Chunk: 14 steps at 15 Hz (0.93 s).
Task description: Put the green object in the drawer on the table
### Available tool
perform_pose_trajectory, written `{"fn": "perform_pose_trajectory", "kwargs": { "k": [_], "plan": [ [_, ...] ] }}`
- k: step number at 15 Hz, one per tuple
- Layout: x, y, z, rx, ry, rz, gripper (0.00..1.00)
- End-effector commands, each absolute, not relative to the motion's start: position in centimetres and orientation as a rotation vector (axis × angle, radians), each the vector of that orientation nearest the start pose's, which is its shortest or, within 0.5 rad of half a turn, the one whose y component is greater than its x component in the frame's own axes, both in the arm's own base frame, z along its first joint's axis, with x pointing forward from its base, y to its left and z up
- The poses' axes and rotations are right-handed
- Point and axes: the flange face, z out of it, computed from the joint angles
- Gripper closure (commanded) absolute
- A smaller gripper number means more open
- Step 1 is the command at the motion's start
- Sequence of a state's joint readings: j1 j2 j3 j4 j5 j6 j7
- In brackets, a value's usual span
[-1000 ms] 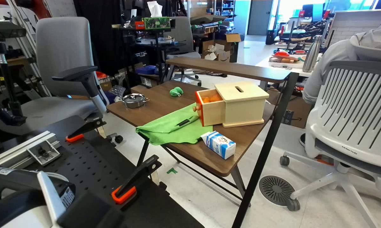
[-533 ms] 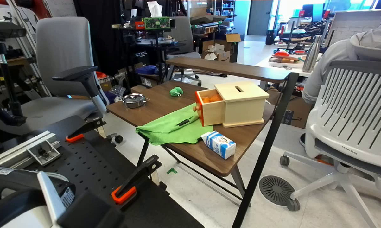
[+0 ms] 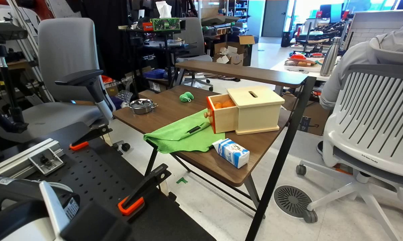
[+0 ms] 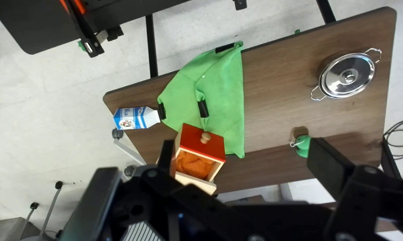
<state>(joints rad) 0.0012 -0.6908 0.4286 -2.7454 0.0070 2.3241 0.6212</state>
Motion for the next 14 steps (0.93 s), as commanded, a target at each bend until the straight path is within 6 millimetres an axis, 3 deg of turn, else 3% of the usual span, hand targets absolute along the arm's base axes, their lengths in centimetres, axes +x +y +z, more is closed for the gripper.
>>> {"fn": "perform_pose_trajectory", "kwargs": {
  "k": [1, 7, 14],
  "plan": [
    [38.2, 13.7, 39.6, -3.137, 0.491, -0.498, 0.00],
    [46.3, 13.2, 34.1, -3.065, 0.564, -0.337, 0.00],
    [54.4, 17.5, 25.3, -3.109, 0.506, -0.245, 0.00]
  ]
}}
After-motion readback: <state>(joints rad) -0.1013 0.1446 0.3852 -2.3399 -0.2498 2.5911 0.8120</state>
